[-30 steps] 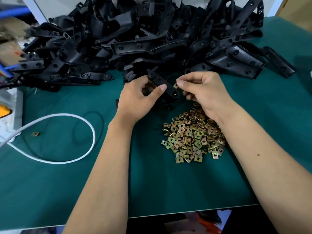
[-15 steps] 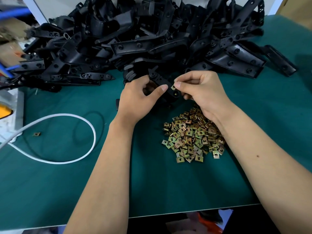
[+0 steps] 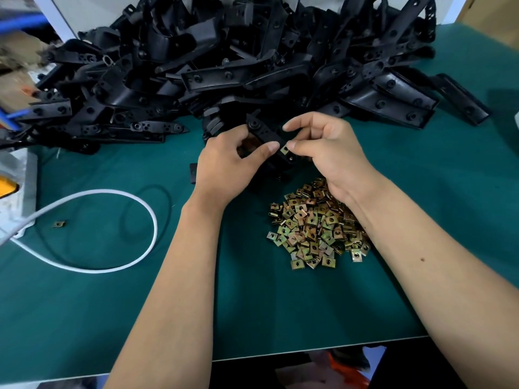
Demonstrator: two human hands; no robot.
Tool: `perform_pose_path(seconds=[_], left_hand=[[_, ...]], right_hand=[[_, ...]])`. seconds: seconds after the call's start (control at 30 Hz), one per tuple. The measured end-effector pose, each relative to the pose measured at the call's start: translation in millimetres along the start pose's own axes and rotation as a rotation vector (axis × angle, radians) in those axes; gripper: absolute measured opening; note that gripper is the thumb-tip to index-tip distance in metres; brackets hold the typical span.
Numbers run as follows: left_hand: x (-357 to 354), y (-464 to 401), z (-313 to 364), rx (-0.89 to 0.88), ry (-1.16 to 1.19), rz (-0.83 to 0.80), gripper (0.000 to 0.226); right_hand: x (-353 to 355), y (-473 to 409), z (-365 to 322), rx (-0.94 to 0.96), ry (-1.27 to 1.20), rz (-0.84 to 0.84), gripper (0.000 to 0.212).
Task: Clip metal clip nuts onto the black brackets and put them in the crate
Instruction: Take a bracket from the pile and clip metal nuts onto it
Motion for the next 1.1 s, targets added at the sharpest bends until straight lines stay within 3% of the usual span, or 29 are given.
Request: perform_pose_path(seconds=[0.2, 0.43, 0.6, 0.7, 0.9, 1.1], left_hand=[[0.4, 0.6, 2.6, 0.018, -0.007, 0.018, 0.036], [0.0, -0.7, -0.2, 0.048, 0.01, 0.018, 0.043], [-0.3, -2.0, -7.6, 0.114, -0.064, 0.083, 0.049], [-1.6, -2.6, -8.1, 0.121, -0.083, 0.109, 0.051], [-2.4, -3.9, -9.2, 0.105, -0.055, 0.114, 0.051], [-2.2, -4.8, -11.3, 0.105, 0.005, 0.105, 0.046]], right_hand=[[-1.2, 0.9, -4.4, 0.041, 0.047, -0.041, 0.026], [-0.7, -1.0, -11.0, 0.21, 0.267, -0.027, 0.025], [10.7, -11.4, -4.9, 0.102, 0.279, 0.029, 0.02], [21.2, -10.9, 0.0, 0.104, 0.523, 0.095, 0.025], [4.0, -5.0, -0.3, 0.183, 0.911, -0.063, 0.019], [-2.5, -2.6, -0.1, 0.21, 0.951, -0.043, 0.018]])
Point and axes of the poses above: each hand's wrist, its own y-axis away from the middle knuckle, its own x-axis out of the back of the hand, z = x × y, the point moved 5 cm from there along -y, towards the middle knuckle, and after that the axes turned 2 degrees about y, right-handed, at the moved point
